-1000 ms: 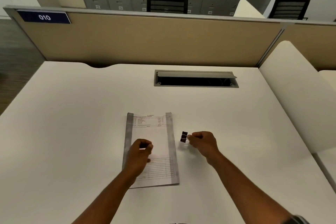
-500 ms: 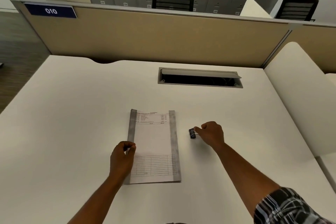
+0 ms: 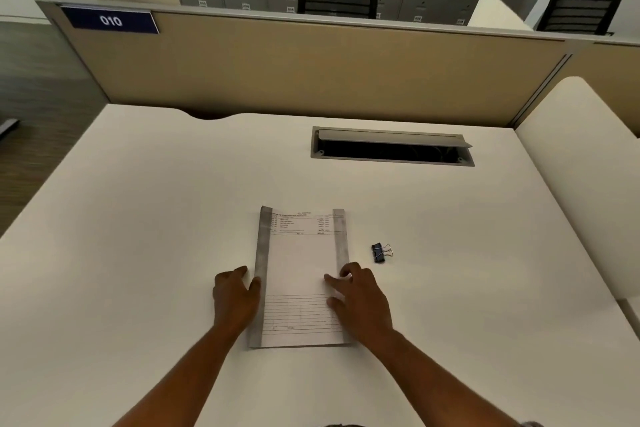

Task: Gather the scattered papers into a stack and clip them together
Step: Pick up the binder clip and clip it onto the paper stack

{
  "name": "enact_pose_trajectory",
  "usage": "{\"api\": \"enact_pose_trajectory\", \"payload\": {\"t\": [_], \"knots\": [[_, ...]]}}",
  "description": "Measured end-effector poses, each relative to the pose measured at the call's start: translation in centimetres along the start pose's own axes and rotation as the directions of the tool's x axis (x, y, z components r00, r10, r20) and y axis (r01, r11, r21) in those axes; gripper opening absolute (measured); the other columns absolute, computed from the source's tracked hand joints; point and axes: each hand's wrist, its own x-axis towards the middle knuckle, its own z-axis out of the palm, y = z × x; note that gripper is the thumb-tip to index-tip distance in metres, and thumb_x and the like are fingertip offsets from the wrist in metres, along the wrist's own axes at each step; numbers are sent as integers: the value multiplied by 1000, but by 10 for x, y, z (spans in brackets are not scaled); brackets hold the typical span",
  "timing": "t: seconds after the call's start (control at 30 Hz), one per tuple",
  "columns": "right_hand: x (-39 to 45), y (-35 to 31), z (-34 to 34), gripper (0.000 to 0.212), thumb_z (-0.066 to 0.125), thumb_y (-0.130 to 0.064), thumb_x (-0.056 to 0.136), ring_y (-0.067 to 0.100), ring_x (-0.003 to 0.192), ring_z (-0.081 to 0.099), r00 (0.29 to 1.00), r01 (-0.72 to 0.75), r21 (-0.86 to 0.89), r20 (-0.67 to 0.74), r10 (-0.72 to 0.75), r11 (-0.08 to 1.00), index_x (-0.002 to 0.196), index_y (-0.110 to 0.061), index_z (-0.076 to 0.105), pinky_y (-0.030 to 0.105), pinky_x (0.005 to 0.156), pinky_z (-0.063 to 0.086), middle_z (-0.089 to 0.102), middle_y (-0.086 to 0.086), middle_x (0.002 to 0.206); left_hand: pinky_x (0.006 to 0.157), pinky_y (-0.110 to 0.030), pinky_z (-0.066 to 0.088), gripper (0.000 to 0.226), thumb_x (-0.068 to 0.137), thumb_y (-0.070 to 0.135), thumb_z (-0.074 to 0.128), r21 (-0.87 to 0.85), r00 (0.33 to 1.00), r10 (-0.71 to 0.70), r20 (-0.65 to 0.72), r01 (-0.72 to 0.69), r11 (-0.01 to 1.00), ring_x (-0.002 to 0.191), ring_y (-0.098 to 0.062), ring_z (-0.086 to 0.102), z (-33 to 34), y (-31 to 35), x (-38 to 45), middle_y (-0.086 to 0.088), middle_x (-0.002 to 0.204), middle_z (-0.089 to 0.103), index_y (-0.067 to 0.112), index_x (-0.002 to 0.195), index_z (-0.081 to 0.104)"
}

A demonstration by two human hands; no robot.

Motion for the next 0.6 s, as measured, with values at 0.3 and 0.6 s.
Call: {"api": "enact_pose_trajectory", "payload": {"t": [0.3, 0.6], "knots": [[2, -4, 13, 49, 57, -45, 98, 11, 135, 35, 1000, -8, -98, 23, 11, 995, 146, -41, 48, 28, 91, 55, 36, -13, 145, 78, -38, 57, 15, 91, 28, 63, -247, 983, -114, 147, 148, 957, 80, -23, 67, -11, 32, 13, -4, 85, 72, 18, 82, 68], [2, -4, 16, 51, 62, -47, 96, 8, 137, 34, 998, -54, -27, 31, 54, 998, 145, -45, 48, 28, 96, 53, 35, -16, 144, 87, -32, 49, 27, 99, 10, 46, -252, 959, 14, 282, 60, 966, 106, -23, 57, -2, 47, 4, -4, 115, 57, 11, 125, 47]]}}
